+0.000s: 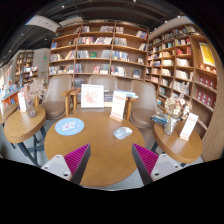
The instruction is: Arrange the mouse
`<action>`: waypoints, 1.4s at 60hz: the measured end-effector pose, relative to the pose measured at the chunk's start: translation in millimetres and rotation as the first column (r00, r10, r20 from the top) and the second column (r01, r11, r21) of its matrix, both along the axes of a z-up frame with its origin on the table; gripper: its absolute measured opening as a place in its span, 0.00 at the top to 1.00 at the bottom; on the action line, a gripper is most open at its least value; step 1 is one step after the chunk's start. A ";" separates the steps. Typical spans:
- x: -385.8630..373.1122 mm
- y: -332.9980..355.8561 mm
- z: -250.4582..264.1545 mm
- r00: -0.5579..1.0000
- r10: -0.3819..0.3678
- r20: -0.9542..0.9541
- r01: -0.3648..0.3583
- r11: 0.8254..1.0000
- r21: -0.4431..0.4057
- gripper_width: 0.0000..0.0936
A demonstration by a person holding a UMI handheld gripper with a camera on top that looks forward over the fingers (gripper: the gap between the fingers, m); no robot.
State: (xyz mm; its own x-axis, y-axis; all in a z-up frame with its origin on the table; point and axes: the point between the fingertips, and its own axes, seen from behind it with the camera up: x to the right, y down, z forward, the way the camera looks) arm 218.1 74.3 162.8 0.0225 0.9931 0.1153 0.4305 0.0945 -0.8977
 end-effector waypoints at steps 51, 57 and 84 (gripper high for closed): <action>-150.3 58.5 -133.0 0.989 -0.040 0.139 0.046 0.998 -0.037 0.09; -169.7 61.8 -147.5 0.986 -0.047 0.157 0.053 0.998 -0.033 0.09; -235.2 63.7 -175.7 0.977 -0.035 0.211 0.050 0.997 -0.065 0.09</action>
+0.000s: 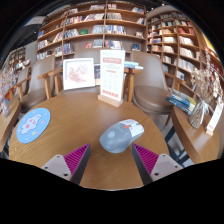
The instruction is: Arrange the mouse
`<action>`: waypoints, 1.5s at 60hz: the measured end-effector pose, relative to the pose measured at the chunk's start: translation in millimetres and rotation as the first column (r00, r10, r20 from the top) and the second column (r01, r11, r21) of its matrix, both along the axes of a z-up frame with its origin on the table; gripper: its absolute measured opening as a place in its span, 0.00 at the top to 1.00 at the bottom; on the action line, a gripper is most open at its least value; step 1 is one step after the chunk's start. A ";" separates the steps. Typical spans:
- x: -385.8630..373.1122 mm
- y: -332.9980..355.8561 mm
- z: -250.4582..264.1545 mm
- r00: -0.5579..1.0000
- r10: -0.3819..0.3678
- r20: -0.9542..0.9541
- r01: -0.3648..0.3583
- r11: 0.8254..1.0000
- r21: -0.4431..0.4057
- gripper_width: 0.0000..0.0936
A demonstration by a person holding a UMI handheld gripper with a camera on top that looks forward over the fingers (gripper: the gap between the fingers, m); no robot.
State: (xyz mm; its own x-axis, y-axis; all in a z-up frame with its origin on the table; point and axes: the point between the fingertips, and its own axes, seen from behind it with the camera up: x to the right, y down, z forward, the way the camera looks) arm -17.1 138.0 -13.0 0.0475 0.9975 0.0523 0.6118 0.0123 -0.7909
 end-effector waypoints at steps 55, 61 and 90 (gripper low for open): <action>-105.9 -0.4 -3.9 0.998 0.036 0.053 -0.035 0.999 -0.029 0.09; -109.0 -1.5 -4.3 0.998 0.035 0.054 -0.033 0.999 -0.043 0.16; -96.7 -39.5 78.1 0.999 0.039 -0.033 -0.040 0.999 -0.033 0.56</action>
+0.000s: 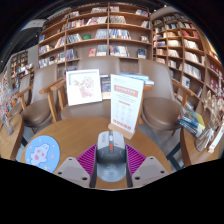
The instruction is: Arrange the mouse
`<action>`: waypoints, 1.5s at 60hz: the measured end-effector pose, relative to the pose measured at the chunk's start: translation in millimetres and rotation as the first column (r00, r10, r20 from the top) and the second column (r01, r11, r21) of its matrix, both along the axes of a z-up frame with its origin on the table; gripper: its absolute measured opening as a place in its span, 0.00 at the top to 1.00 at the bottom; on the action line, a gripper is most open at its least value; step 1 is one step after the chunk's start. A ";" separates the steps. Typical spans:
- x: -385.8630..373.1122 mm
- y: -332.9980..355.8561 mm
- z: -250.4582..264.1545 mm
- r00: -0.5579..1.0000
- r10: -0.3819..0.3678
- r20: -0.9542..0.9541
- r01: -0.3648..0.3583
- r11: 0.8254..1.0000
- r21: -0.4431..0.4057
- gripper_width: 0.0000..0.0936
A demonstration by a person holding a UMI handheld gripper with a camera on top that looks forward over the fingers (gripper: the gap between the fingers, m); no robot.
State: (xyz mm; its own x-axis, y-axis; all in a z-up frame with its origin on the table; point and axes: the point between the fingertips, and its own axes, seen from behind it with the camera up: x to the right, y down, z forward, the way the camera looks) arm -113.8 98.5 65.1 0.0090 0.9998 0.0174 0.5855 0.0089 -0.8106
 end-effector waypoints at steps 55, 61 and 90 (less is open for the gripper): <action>19.2 -288.5 -72.5 0.981 0.161 0.107 -0.155 0.986 -0.063 0.55; 15.7 -283.5 -75.1 0.984 0.148 0.094 -0.147 0.989 -0.024 0.52; 30.7 -266.1 -64.5 0.992 0.103 0.077 -0.104 0.995 0.009 0.09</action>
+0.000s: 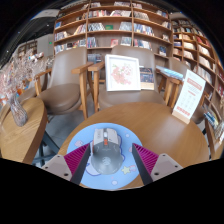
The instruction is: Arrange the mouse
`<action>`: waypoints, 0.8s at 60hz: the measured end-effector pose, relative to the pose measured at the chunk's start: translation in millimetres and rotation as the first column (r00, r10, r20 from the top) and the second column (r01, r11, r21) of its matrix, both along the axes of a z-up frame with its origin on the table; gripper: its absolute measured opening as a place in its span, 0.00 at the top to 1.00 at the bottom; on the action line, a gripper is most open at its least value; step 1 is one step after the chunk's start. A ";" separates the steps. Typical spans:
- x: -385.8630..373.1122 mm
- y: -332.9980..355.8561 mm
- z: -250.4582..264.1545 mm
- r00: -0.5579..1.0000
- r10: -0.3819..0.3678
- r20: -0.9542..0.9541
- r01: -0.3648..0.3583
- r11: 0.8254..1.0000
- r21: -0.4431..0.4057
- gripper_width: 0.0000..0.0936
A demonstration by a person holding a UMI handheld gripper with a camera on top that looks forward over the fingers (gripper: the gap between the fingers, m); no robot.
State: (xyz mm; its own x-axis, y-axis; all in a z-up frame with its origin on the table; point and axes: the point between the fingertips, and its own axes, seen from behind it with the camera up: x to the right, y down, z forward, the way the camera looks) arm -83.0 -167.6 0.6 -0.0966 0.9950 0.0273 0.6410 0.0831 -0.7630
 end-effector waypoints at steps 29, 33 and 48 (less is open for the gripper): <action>202.7 51.6 140.1 0.984 -0.026 -0.174 0.026 1.000 -0.003 0.09; 235.6 60.5 150.8 0.982 -0.032 -0.184 0.030 0.999 -0.012 0.09; 310.0 99.1 169.0 0.975 -0.073 -0.212 0.071 0.997 -0.020 0.09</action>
